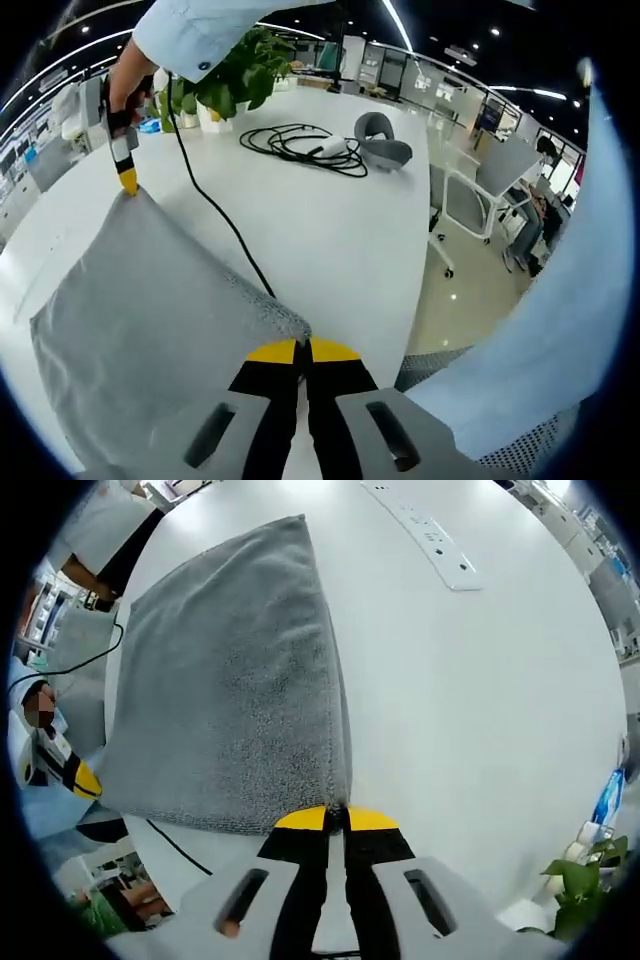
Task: Fold the towel on the table until its edges align and the towel forms a compact rectangular stack.
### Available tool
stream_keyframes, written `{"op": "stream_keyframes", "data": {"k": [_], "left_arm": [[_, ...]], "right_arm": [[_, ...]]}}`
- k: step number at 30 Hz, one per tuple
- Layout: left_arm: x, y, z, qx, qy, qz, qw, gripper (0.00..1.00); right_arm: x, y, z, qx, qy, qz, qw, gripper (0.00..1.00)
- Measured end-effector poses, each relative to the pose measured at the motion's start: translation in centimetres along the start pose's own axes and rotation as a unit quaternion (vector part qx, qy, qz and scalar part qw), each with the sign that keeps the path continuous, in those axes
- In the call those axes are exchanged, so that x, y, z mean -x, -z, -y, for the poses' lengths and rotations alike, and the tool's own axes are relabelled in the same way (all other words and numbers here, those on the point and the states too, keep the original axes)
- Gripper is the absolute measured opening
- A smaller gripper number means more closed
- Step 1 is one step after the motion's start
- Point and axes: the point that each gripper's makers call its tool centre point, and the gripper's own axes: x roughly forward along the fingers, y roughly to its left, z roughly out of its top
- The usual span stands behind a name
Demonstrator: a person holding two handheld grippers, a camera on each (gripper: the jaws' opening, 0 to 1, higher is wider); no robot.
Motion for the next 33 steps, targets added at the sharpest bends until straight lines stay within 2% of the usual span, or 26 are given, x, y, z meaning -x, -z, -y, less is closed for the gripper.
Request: {"op": "stream_keyframes", "data": {"k": [4,6,11,16,21,27,33], "left_arm": [[1.3,-1.0,-0.3,0.0,-0.009,0.017,0.9998,0.01],[2.1,-1.5,-0.5,-0.002,-0.013,0.024,0.9996,0.01],[4.3,-2.2,-1.2,-0.006,-0.025,0.036,0.999,0.01],[6.3,-2.4,-1.8,-0.012,-0.038,0.042,0.9983,0.01],[8.2,-2.3,-2.7,-0.015,-0.052,0.047,0.9974,0.01],[10.9,-2.1,-4.3,-0.005,-0.065,0.063,0.9959,0.01],[13.2,-2.1,-5.7,0.008,-0.072,0.085,0.9938,0.01]], "right_arm": [[1.2,-0.2,0.0,-0.001,0.002,-0.005,1.0,0.02],[1.8,-0.7,0.5,-0.003,0.004,-0.006,1.0,0.02],[3.8,-2.0,0.3,-0.002,0.009,-0.01,0.9999,0.03],[5.0,-3.1,0.3,0.001,0.012,-0.019,0.9997,0.03],[5.8,-4.1,-0.8,0.005,0.016,-0.024,0.9996,0.03],[6.8,-6.2,-2.0,0.011,0.024,-0.025,0.9993,0.02],[7.7,-8.6,-2.1,0.011,0.031,-0.029,0.999,0.02]]}}
